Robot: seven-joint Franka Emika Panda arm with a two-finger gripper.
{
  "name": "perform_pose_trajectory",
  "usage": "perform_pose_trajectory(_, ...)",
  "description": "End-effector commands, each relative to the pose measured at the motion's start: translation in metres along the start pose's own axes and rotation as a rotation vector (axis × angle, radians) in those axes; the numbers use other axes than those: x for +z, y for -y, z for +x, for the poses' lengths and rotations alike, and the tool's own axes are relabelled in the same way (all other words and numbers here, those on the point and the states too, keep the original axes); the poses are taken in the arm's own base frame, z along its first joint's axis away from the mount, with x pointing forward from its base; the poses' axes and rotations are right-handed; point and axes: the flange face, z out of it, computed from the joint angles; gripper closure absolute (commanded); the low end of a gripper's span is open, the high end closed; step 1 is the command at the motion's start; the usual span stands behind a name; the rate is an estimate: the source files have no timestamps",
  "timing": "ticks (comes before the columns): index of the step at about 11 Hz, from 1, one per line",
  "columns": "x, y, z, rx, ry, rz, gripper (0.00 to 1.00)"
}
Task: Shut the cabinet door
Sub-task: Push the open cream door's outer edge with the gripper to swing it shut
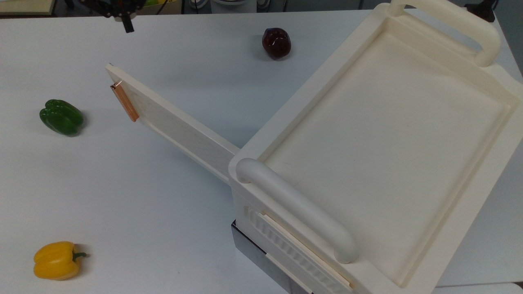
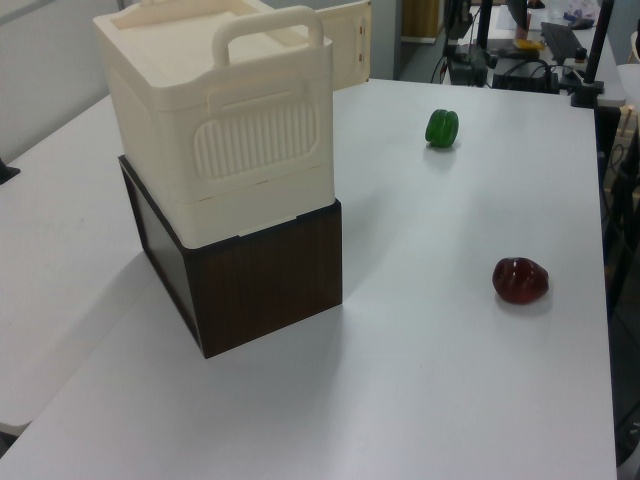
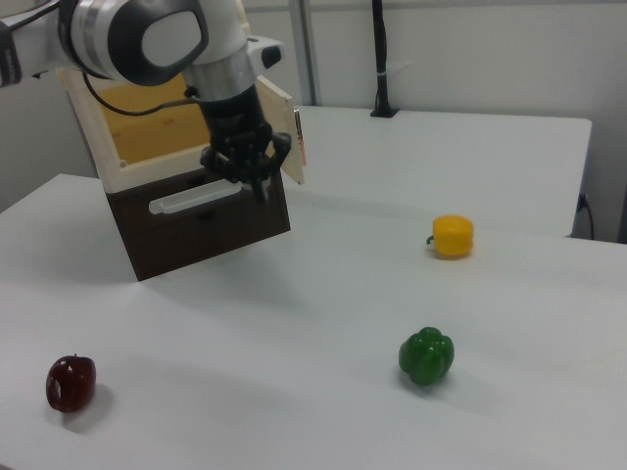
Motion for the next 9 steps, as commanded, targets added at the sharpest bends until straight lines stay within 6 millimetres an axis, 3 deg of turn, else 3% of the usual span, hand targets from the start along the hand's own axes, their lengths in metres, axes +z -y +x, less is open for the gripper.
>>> perform_pose_trajectory(1,-0.005,-0.038,0.005,-0.112,-0.133,-0.097,1.00)
perform_pose_trajectory(6,0.037,-0.084,0.036,-0.142,-0.381,-0.278,1.00)
perform_pose_trajectory(7,0.046,-0.086,0.043,-0.141,-0.415,-0.297,1.00)
perform_pose_trajectory(9,0.041,-0.080,0.057,-0.143,-0.483,-0.356,1.00)
